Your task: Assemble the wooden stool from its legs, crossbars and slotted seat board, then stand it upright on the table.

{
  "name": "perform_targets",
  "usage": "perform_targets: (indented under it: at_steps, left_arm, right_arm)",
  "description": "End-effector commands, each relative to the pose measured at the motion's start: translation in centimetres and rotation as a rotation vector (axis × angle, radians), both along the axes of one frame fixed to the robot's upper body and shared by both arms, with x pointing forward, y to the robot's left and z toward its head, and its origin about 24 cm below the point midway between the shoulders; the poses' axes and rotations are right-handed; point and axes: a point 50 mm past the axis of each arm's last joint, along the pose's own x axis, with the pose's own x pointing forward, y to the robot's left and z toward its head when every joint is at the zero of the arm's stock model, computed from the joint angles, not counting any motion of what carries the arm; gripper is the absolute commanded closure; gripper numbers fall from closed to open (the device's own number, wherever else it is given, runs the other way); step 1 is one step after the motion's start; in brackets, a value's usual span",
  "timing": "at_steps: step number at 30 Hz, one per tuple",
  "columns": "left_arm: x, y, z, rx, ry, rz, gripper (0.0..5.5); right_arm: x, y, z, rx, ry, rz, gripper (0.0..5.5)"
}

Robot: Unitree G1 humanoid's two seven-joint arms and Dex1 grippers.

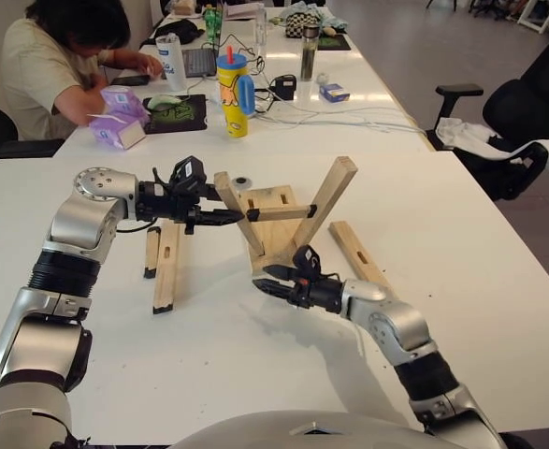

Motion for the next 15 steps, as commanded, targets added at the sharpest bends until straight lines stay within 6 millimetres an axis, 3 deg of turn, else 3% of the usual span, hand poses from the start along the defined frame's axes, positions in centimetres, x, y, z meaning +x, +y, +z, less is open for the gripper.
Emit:
perform_targets:
  at_steps: [1, 4, 6, 8, 9, 11, 12, 13, 15]
  left_arm:
    - [-1.3, 1.2, -4.9, 0.13, 0.184, 0.078, 3.44]
    - [-1.3, 0.9, -4.8, 0.126, 0.184, 0.067, 3.44]
    - [-1.1, 0.6, -4.8, 0.121, 0.183, 0.059, 3.44]
    - [-1.0, 0.2, -4.9, 0.123, 0.176, 0.054, 3.44]
    - [-0.9, 0.0, -4.8, 0.114, 0.174, 0.052, 3.44]
    - [-0.7, -0.3, -4.7, 0.109, 0.167, 0.048, 3.44]
    - [-0.6, -0.5, -4.7, 0.103, 0.164, 0.046, 3.44]
    - [-0.5, -0.7, -4.7, 0.099, 0.161, 0.042, 3.44]
    - [-0.5, -0.9, -4.8, 0.092, 0.157, 0.042, 3.44]
  right_arm:
    - [1.2, 1.6, 10.9, 0.061, -0.534, -0.255, 3.98]
    - [2.3, 2.0, 13.5, 0.0, -0.776, -0.446, 4.48]
    - [3.2, 2.2, 13.5, 0.001, -0.808, -0.547, 4.8]
    - [5.0, 2.9, 8.1, -0.224, -0.628, -0.522, 5.11]
    - [5.0, 3.2, 3.2, -0.418, -0.486, -0.414, 5.25]
    - [3.2, 2.4, -4.2, -0.661, -0.22, -0.258, 5.49]
    - [2.1, 1.8, -6.5, -0.768, -0.145, -0.183, 5.5]
    - [1.7, 1.4, -7.1, -0.772, -0.091, -0.195, 5.5]
    - [2.5, 1.8, -5.4, -0.692, -0.167, -0.233, 5.5]
